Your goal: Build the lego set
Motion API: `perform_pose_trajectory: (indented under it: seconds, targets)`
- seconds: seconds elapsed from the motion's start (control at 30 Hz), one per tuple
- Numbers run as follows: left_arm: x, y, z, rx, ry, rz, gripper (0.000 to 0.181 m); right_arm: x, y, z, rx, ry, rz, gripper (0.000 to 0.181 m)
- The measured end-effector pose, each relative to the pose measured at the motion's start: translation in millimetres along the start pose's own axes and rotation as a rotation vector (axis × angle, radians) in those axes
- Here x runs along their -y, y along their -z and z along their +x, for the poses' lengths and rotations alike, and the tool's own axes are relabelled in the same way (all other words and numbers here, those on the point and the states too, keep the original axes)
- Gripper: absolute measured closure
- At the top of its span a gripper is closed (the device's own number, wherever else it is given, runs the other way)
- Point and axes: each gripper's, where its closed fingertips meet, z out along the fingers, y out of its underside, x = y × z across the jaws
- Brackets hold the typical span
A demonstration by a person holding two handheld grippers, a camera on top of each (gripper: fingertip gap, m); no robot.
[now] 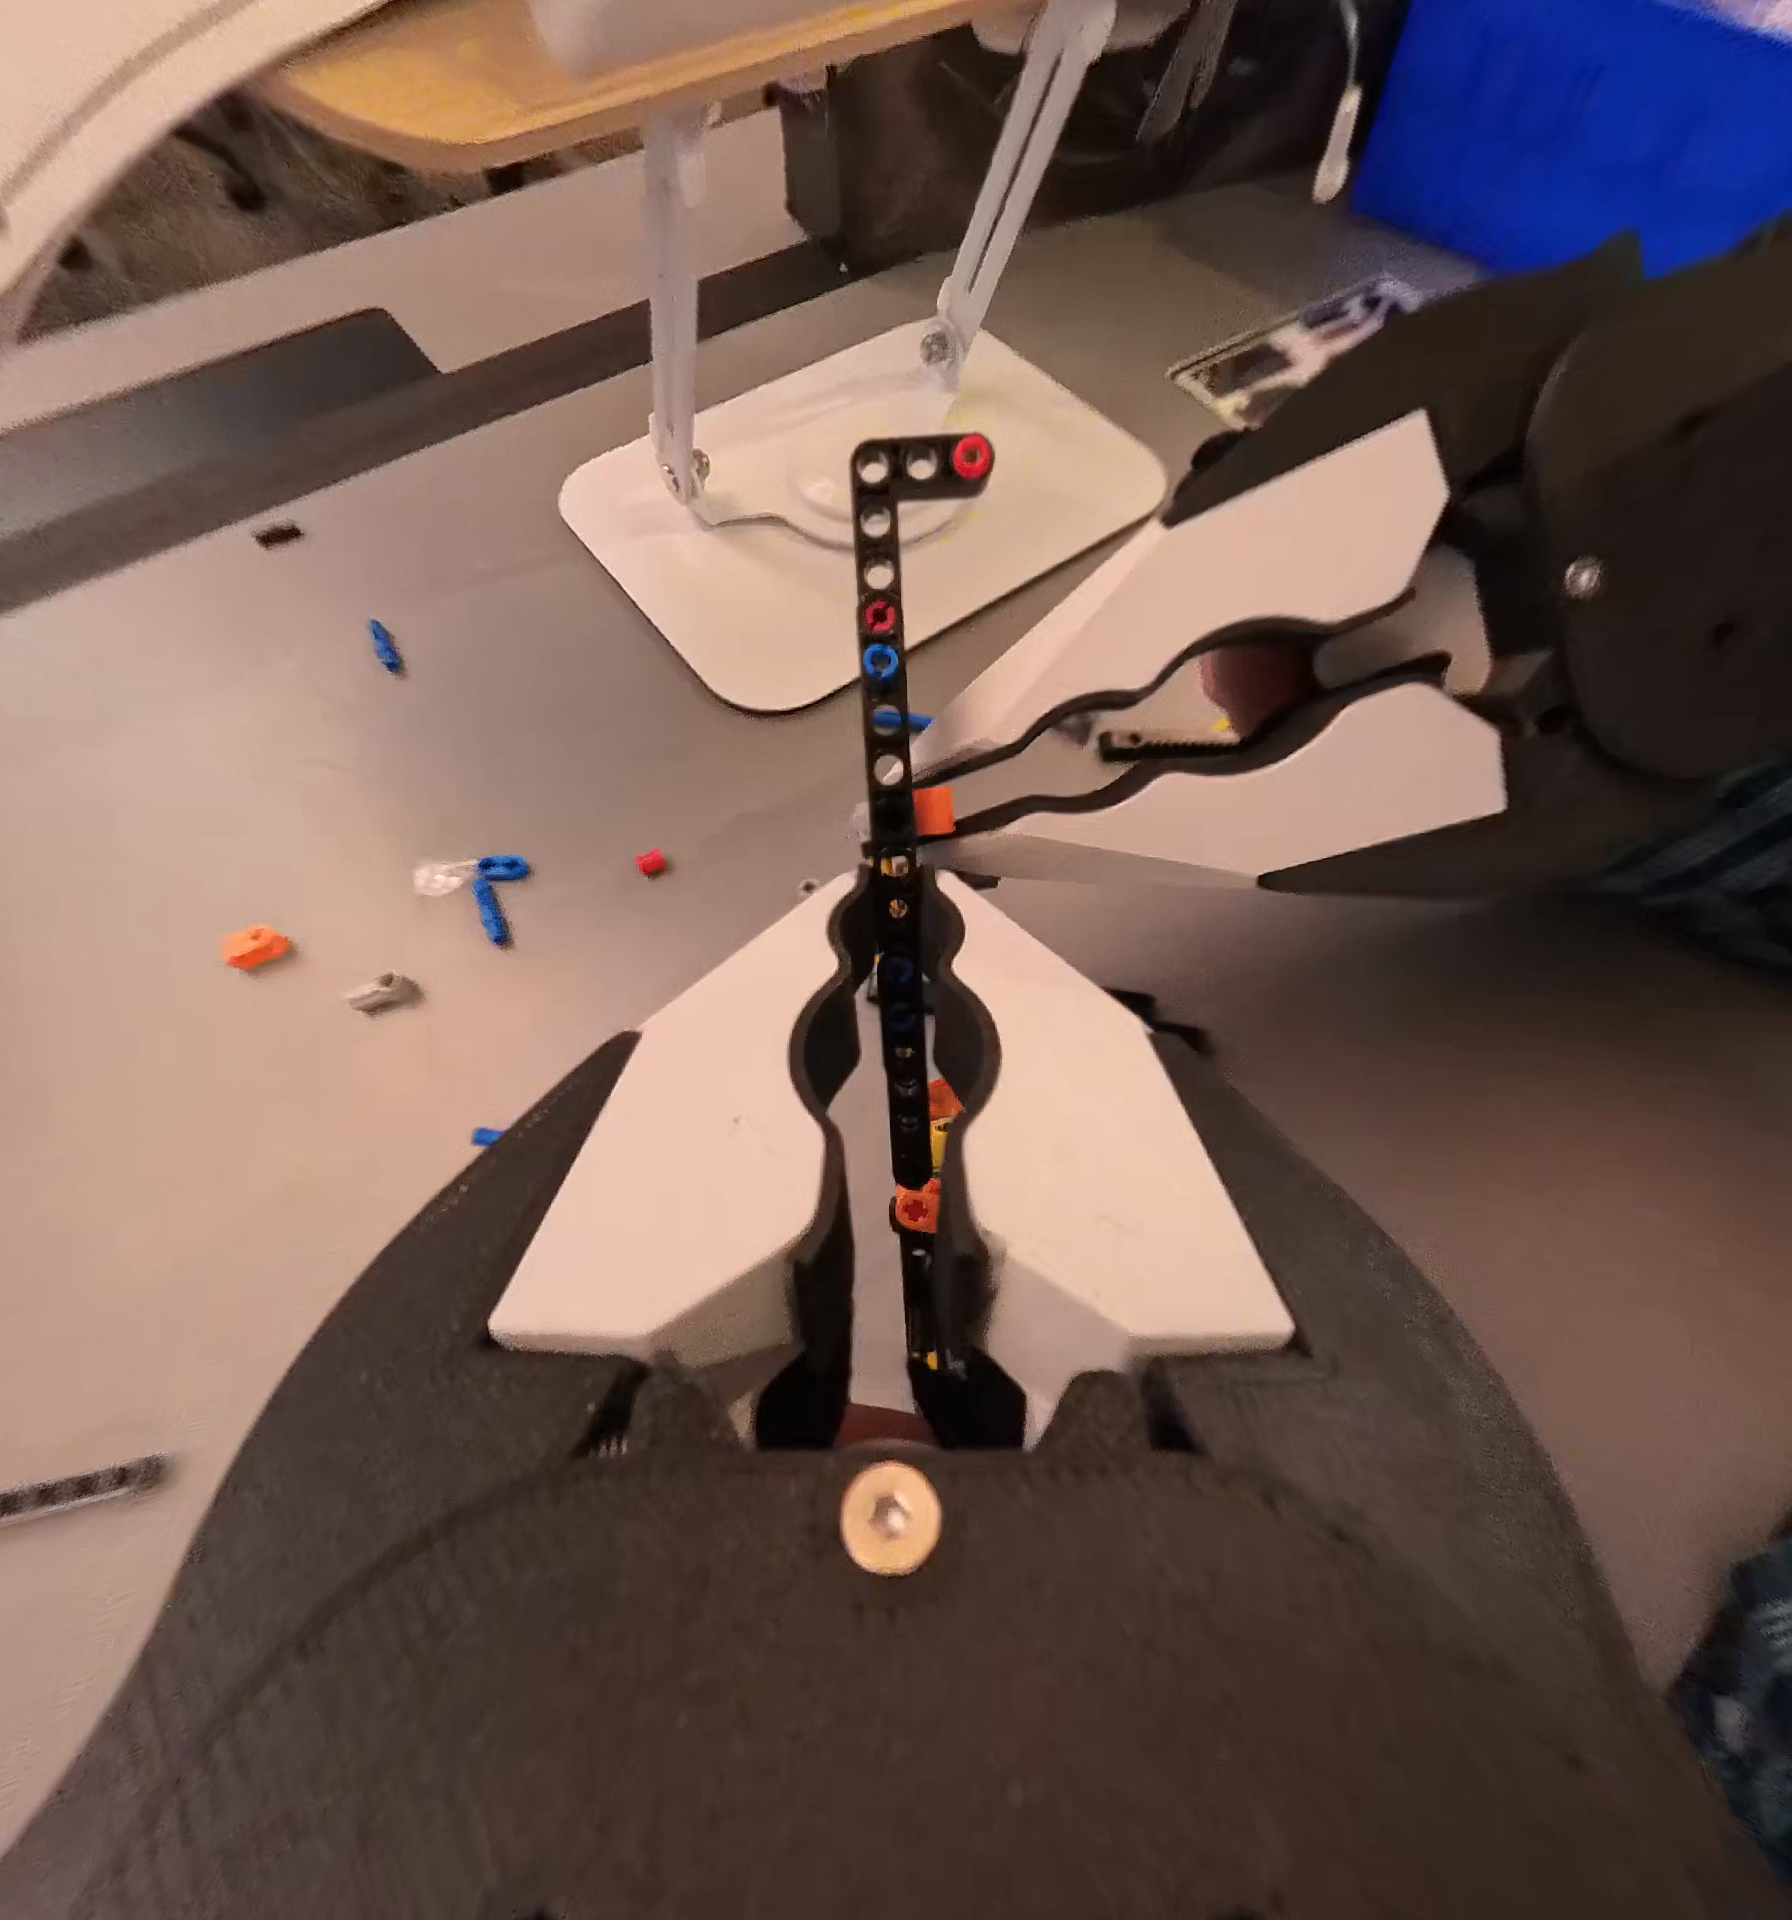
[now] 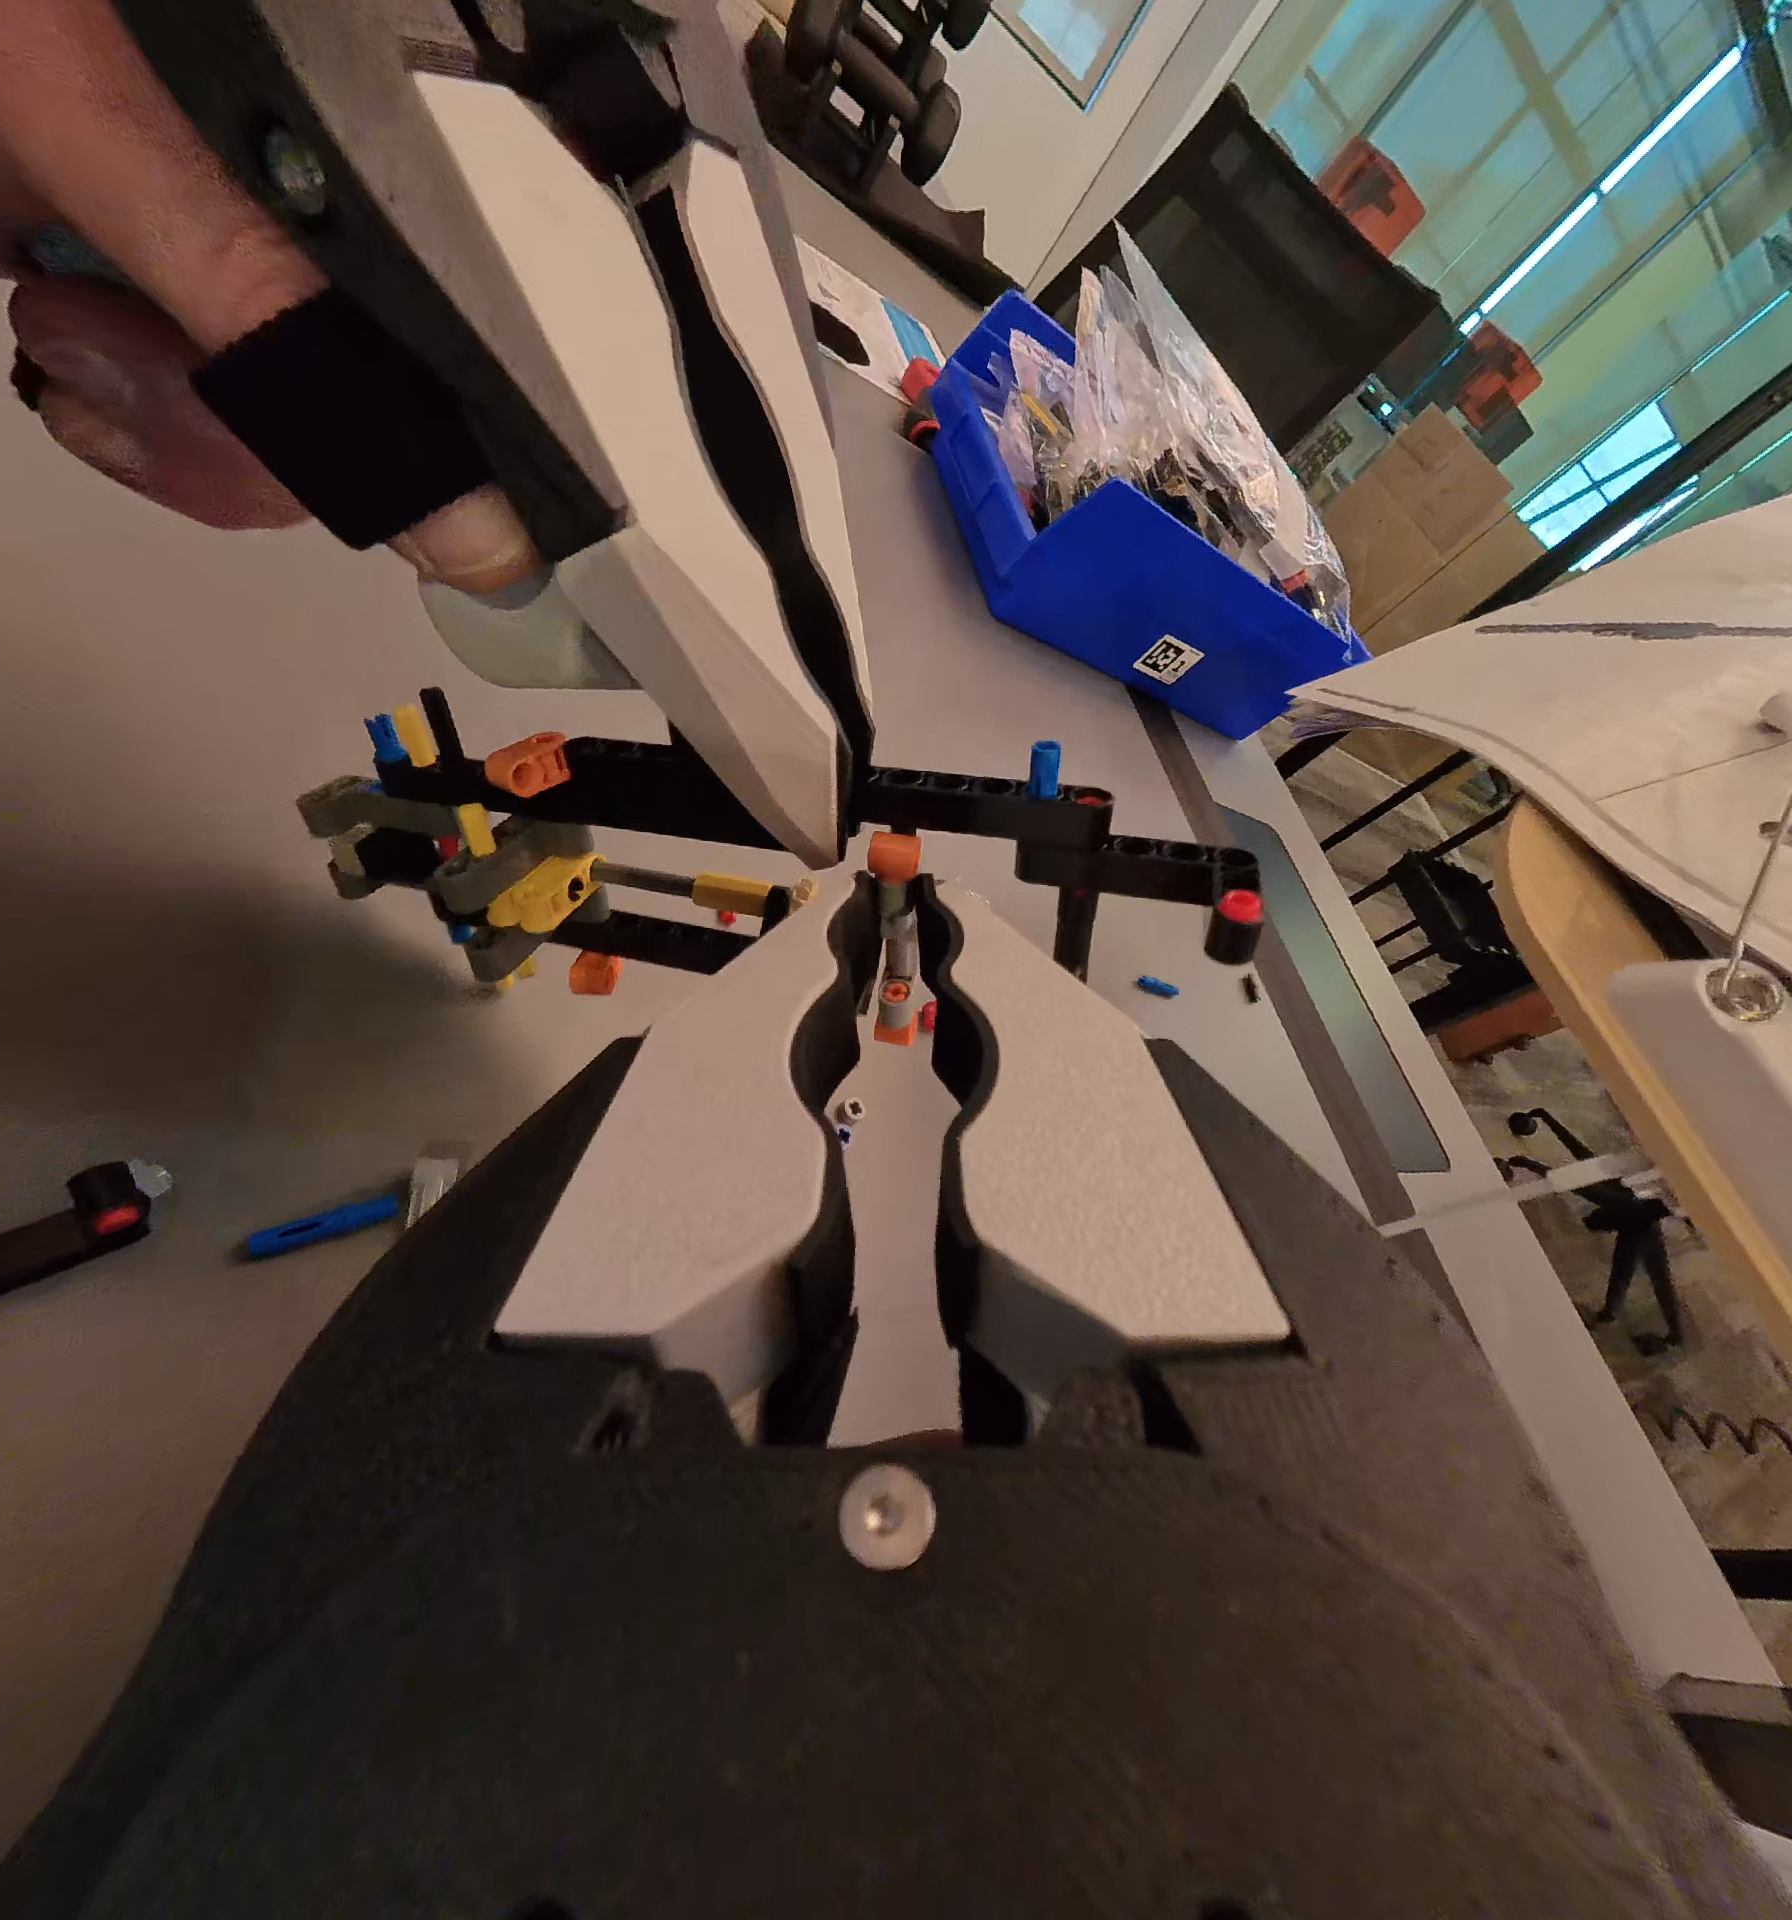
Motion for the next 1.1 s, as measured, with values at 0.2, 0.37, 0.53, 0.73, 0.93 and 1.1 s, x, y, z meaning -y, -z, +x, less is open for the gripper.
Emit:
perform_pose_trajectory:
  seconds: [0.2, 0.37, 0.53, 0.73, 0.93, 1.1]
  targets:
    - [-1.2, 0.7, 2.0, -0.187, 0.239, 0.093, 0.176, 2.0, 0.3, -1.4, 0.005, 0.019, -0.036, 0.177]
    - [-3.6, -0.7, 1.2, -0.252, 0.304, 0.109, 0.176, -1.2, -2.5, -2.9, 0.000, 0.054, -0.099, 0.177]
    - [-6.4, -4.1, -0.1, -0.265, 0.333, 0.116, 0.176, -7.3, -5.7, -4.0, -0.002, 0.047, -0.147, 0.177]
    - [-7.9, -4.0, -1.3, -0.264, 0.332, 0.115, 0.176, -8.0, -7.7, -4.7, -0.009, 0.046, -0.170, 0.177]
    - [-5.2, -2.0, 0.2, -0.254, 0.314, 0.134, 0.176, -3.3, -4.2, -2.9, 0.002, 0.024, -0.123, 0.177]
    - [-2.3, 4.1, -1.4, -0.292, 0.335, 0.187, 0.176, 5.3, 0.4, -1.8, 0.020, -0.003, -0.066, 0.173]
